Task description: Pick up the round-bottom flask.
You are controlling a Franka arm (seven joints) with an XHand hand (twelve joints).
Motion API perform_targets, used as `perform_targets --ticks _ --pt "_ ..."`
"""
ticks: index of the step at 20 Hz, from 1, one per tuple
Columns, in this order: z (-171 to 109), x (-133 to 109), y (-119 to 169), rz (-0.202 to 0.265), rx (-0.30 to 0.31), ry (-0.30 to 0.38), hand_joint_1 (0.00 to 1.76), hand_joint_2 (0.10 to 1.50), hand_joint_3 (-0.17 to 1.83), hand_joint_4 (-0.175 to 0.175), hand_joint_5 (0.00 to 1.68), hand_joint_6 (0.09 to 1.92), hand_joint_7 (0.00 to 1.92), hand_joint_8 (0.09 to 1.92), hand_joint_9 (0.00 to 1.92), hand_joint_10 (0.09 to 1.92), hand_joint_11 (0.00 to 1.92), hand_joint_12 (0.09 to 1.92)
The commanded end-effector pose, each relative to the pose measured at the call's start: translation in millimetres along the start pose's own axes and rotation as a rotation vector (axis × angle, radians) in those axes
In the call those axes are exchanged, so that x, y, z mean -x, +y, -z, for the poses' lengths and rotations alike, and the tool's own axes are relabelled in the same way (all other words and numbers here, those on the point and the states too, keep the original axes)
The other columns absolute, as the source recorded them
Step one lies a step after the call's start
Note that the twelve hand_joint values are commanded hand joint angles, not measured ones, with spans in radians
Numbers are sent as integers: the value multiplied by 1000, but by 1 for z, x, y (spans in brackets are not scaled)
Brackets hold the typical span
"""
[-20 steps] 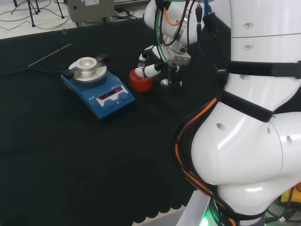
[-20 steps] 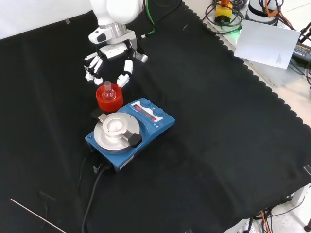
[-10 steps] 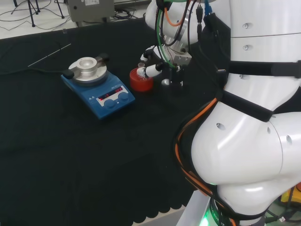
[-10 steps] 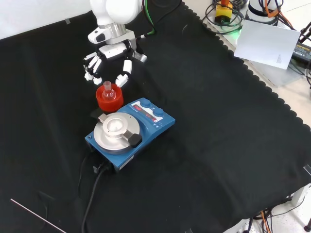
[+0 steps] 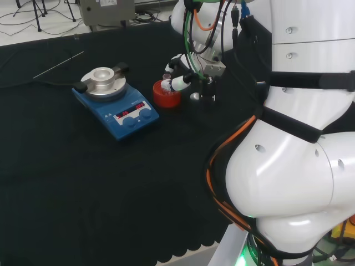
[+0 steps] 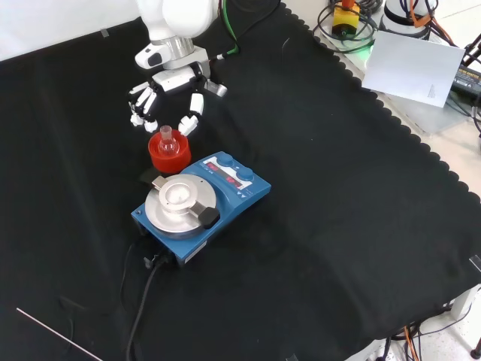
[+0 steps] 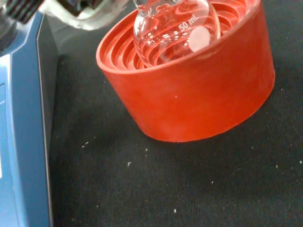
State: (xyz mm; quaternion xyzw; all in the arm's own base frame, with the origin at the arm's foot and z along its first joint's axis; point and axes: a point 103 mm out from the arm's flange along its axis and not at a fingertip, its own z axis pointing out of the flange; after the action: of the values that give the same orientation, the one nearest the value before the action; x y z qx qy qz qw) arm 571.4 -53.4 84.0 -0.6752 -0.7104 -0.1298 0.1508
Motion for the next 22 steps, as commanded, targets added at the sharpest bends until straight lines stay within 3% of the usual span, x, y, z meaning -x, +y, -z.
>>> perform_targets --ticks 1,4,18,19,21,22 --pt "-7 -9 5 -3 -6 -25 860 623 604 20 702 696 391 568 509 584 45 1354" --pt "-7 -7 6 11 3 4 860 624 605 20 707 700 391 568 509 584 45 1354" --pt "-9 -10 5 14 20 -22 876 659 619 38 840 734 408 572 526 585 54 1356" --pt "-9 -12 5 13 28 -33 883 673 617 50 895 725 416 571 535 582 62 1355" --pt "-10 -15 5 10 45 -50 988 834 421 133 1008 846 440 576 560 581 91 1353" --pt "-10 -15 6 10 53 -53 1019 868 381 154 1041 875 459 573 578 573 111 1343"
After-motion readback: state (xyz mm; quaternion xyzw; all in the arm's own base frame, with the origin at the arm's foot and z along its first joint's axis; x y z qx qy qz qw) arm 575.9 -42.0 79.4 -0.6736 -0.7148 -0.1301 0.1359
